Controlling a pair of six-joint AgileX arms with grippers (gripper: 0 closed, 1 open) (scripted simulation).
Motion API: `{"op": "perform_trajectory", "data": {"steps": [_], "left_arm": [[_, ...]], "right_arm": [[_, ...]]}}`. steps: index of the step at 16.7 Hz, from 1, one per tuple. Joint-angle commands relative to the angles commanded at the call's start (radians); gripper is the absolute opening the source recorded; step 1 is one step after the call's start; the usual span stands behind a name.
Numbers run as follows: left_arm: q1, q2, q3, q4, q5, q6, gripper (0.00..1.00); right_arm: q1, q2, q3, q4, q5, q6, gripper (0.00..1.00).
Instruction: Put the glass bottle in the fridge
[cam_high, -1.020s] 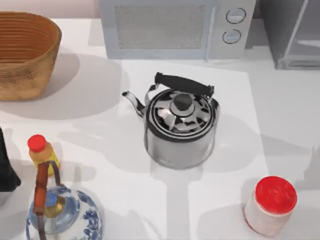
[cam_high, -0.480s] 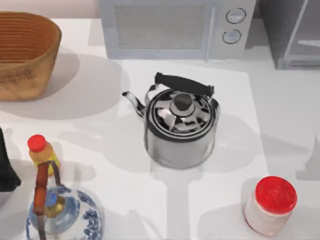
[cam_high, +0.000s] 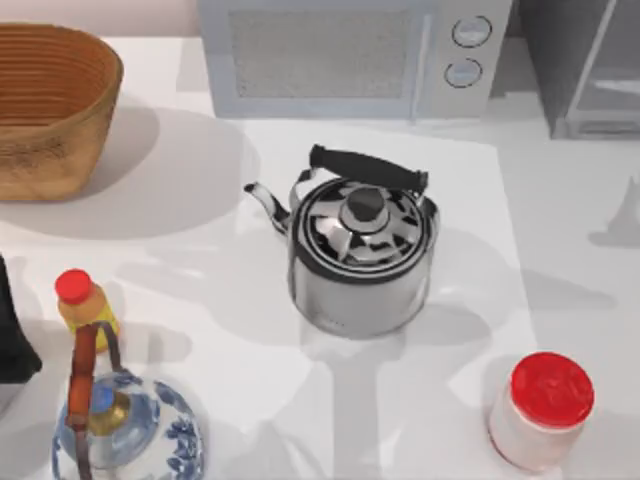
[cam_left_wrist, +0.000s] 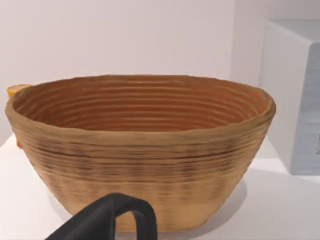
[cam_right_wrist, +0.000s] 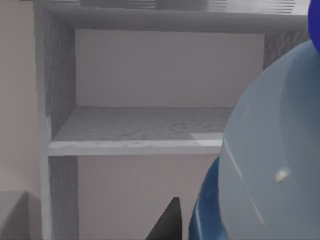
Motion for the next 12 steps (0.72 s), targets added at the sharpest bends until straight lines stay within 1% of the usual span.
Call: {"op": "perform_trajectory", "data": {"steps": [7,10,12], "left_arm": [[0.000,0.000,0.000,0.000,0.000,0.000,1.00],[0.000,0.000,0.000,0.000,0.000,0.000,1.00],[0.000,0.000,0.000,0.000,0.000,0.000,1.00]], "right_arm": [[-0.072,0.797,0.346,0.397,-0.121,0.010,0.01],[-0.097,1.066,0.443,0.510,-0.178,0.015,0.01],[-0.110,1.196,0.486,0.553,-0.209,0.017,0.01]]}}
